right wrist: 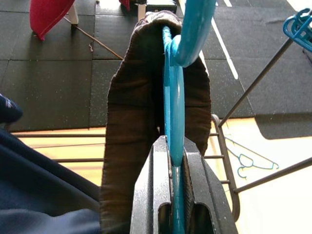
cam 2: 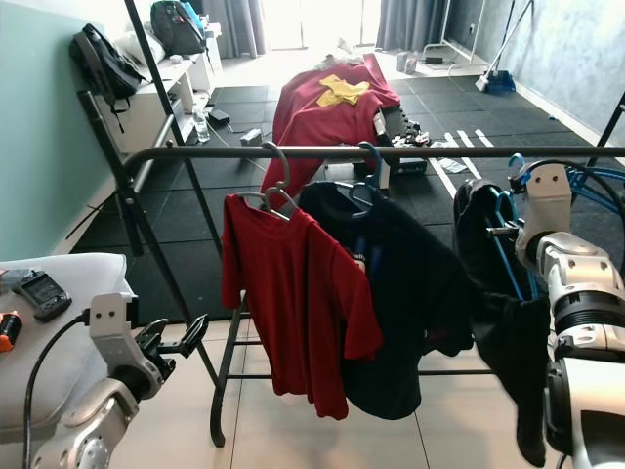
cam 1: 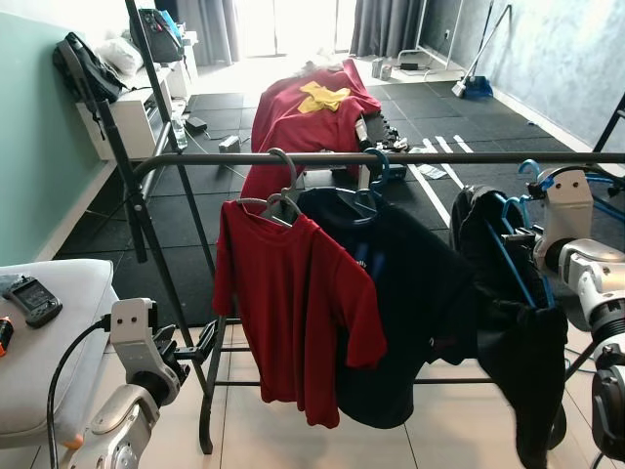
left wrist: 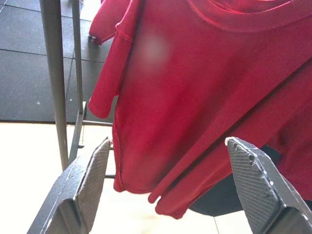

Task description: Hang hanger

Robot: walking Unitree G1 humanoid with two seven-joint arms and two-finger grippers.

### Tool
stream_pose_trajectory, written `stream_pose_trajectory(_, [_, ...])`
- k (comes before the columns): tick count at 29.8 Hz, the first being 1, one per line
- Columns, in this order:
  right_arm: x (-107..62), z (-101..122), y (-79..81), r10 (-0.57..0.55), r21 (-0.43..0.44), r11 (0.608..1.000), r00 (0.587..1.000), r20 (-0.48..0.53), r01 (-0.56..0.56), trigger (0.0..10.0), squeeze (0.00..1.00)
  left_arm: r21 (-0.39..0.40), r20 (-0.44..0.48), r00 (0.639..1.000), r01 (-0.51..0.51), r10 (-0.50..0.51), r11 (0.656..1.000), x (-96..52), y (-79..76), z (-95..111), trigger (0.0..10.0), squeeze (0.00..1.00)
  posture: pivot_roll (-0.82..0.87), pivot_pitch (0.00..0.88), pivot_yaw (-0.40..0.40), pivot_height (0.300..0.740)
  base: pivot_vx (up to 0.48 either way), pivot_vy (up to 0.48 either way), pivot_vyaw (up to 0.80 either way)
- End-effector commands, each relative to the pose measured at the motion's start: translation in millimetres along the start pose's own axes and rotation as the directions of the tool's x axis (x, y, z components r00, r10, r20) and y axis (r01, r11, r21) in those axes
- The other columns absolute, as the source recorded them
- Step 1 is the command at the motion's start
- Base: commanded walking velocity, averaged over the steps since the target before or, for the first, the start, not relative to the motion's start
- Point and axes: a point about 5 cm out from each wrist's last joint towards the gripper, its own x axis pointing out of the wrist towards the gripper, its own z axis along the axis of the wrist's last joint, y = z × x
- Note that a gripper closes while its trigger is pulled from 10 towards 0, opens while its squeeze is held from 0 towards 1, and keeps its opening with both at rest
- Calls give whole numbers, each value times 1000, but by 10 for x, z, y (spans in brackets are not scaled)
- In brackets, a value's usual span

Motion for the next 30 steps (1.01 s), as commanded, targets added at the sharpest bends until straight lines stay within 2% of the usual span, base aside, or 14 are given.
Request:
stream_pose_trajectory(1, [-3,181,19,12,-21,1000,997,76,-10,10000,0,-23,7,1000,-10,11,1000,-5,1,18,10000,0,-104,53,11,740,0,0,0])
stream_pose_trajectory(5, [-18,395,78,60,-30,998,982,178,-56,10000,0,-20,43,999,0,1,1000,-21,-3,104,10000,0,-94,66,15,740,0,0,0])
stream_pose_trajectory(7, [-18,395,78,60,-30,998,982,178,-56,10000,0,-20,43,999,0,1,1000,-21,-3,104,10000,0,-94,66,15,740,0,0,0])
stream_pose_trajectory(10, [-27,507,103,70,-31,997,975,213,-65,10000,0,-16,44,999,1,0,1000,-44,1,106,10000,0,-91,74,17,740,0,0,0])
stream_pose_trajectory(14, [-14,494,87,47,-36,999,981,189,-41,10000,0,-8,34,999,-2,3,1000,-63,4,98,10000,0,-85,82,20,740,0,0,0])
stream_pose_trajectory(15, [2,403,38,2,-42,999,992,126,4,10000,0,2,26,1000,-11,11,1000,-85,17,105,10000,0,-74,91,25,740,0,0,0])
stream_pose_trajectory(17, [2,403,38,2,-42,999,992,126,4,10000,0,2,26,1000,-11,11,1000,-85,17,105,10000,0,-74,91,25,740,0,0,0])
stream_pose_trajectory(19, [11,281,-27,-51,-54,997,997,55,54,10000,0,13,12,999,-32,32,999,-108,43,112,10000,0,-59,99,30,740,0,0,0])
stream_pose_trajectory(27, [9,215,-70,-81,-46,996,996,23,82,10000,0,25,-2,999,-53,53,998,-120,66,121,10000,0,-49,105,38,740,0,0,0])
stream_pose_trajectory(30, [7,189,-94,-91,-29,995,996,23,91,10000,0,37,2,997,-79,79,996,-114,93,190,10000,0,-40,108,46,740,0,0,0])
